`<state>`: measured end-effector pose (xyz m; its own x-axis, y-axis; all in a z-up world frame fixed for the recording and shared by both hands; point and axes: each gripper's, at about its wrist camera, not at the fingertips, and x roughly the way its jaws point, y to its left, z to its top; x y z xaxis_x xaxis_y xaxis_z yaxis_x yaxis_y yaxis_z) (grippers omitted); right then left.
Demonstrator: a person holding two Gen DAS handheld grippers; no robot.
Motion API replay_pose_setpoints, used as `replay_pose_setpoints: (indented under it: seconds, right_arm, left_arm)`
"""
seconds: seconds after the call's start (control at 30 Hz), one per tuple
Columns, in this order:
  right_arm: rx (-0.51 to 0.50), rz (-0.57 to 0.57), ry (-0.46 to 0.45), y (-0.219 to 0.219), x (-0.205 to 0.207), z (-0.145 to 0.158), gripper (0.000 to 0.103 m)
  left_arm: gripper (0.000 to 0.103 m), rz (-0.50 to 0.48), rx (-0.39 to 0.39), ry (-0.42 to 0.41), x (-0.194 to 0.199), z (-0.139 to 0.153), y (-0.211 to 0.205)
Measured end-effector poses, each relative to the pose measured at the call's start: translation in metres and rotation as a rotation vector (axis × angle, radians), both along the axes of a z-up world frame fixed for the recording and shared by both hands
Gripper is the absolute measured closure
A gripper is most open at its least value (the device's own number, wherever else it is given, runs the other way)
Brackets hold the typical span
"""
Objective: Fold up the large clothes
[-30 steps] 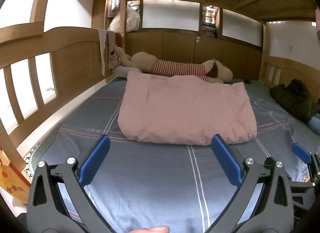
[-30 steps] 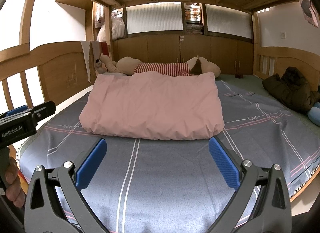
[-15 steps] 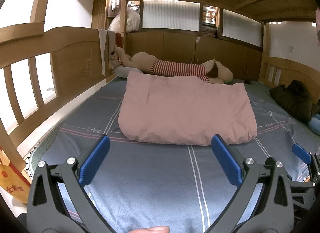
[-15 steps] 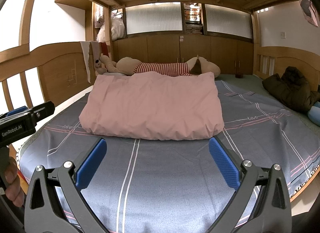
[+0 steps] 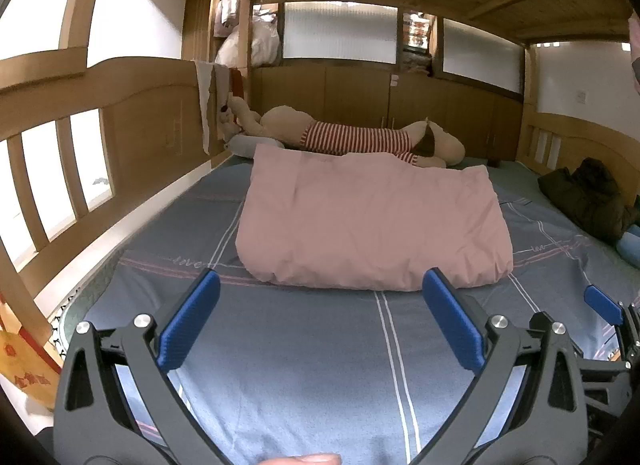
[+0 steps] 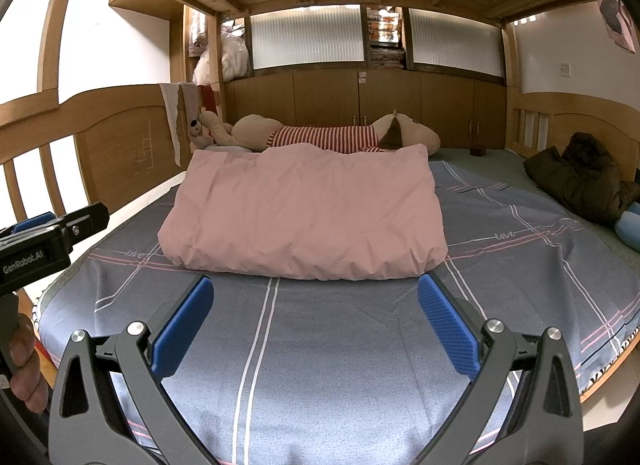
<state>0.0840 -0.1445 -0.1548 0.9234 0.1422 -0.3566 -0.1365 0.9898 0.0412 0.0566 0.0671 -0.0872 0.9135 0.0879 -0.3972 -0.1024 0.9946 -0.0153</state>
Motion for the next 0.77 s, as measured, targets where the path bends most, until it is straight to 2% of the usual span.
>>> replay_pose_setpoints:
  seconds: [0.37, 0.57, 0.77]
  right_arm:
    - [0.000, 0.000, 0.001, -0.0002, 0.0000, 0.0000, 0.001]
    - [0.000, 0.000, 0.001, 0.0000, 0.0000, 0.0001, 0.001]
    - [0.002, -0.001, 0.000, -0.0002, 0.0001, -0.0001, 0.001]
  left_arm:
    - [0.002, 0.015, -0.005, -0.020, -0.0042, -0.0009, 0.0006]
    - [0.002, -0.018, -0.038, 0.033, 0.0031, -0.0033, 0.0037]
    - [0.002, -0.014, -0.033, 0.020, 0.0018, -0.0023, 0.0032]
